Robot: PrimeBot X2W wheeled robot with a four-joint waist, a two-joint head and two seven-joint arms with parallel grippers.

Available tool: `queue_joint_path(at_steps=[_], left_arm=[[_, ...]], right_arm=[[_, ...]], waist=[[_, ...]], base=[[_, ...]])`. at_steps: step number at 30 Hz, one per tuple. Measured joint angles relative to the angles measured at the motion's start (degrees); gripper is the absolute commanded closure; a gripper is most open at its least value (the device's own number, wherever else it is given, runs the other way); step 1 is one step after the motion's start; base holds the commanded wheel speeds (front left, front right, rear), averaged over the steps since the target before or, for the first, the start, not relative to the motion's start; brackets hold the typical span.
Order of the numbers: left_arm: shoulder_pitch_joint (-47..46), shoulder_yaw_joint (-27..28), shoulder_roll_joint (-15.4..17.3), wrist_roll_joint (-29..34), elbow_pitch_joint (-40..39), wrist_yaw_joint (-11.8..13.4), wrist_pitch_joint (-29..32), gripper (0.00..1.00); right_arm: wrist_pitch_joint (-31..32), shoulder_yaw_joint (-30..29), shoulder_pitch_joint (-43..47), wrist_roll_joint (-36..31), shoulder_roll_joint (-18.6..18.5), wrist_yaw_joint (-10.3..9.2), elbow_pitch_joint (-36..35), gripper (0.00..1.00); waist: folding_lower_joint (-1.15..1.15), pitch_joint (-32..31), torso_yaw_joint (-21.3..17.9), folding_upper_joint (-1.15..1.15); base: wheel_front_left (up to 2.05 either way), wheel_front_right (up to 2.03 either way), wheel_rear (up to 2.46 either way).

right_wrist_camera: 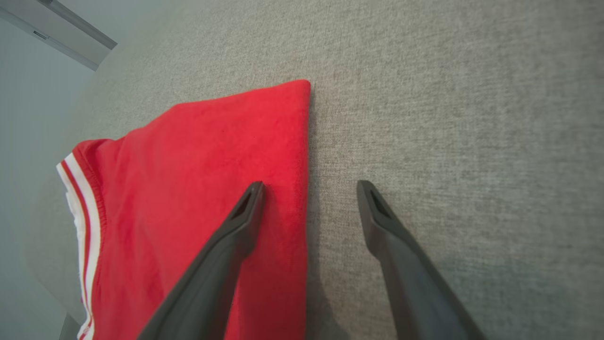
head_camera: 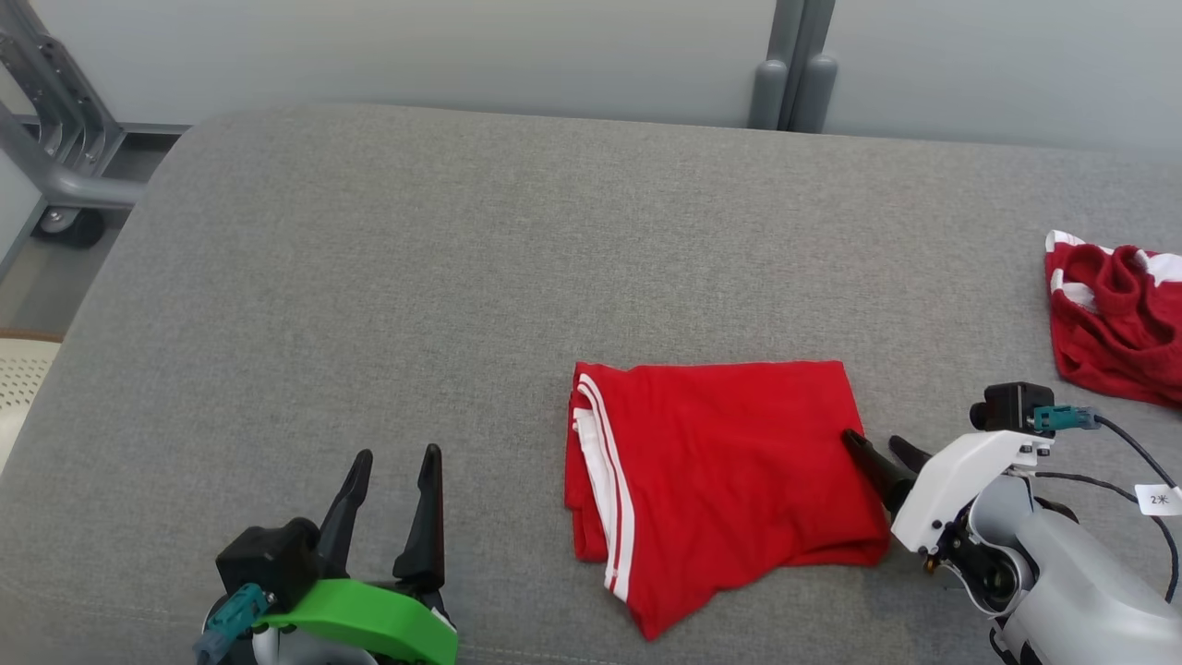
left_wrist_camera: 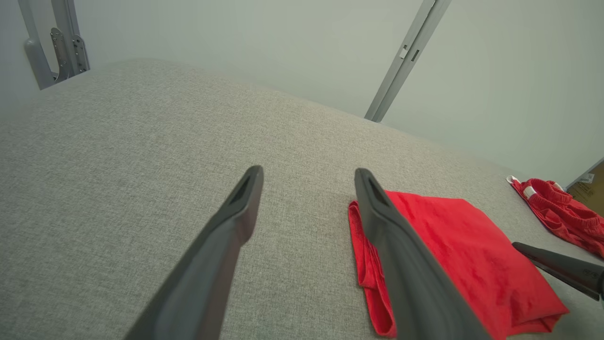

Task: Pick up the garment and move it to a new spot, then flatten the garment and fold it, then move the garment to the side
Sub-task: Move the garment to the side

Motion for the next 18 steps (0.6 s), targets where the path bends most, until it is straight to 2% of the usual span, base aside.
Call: queue_joint_path(at_steps=[9, 12, 16, 18], left_arm=[[-0.3, 0.5, 0.1, 0.0, 0.1, 0.0, 0.0, 0.00], [-0.3, 0.6, 0.1, 0.0, 0.2, 0.0, 0.0, 0.00], [-0.3, 0.7, 0.1, 0.0, 0.3, 0.0, 0.0, 0.00], [-0.3, 0.7, 0.1, 0.0, 0.3, 0.0, 0.0, 0.00]], right_arm=[[1.4, 0.2, -0.8, 2.3, 0.7, 0.01, 2.1, 0.02], [1.9, 0.1, -0.9, 4.2, 1.1, 0.01, 2.2, 0.51], [2.4, 0.5, -0.9, 5.1, 2.1, 0.01, 2.2, 0.81], [2.4, 0.8, -0.9, 5.4, 2.2, 0.00, 1.9, 1.00]], waist=[[0.00, 0.9, 1.9, 0.00], [0.00, 0.7, 2.0, 0.00], [0.00, 0.5, 2.0, 0.00], [0.00, 0.4, 1.9, 0.00]], base=[[0.00, 0.00, 0.00], [0.00, 0.00, 0.00], [0.00, 0.00, 0.00], [0.00, 0.00, 0.00]])
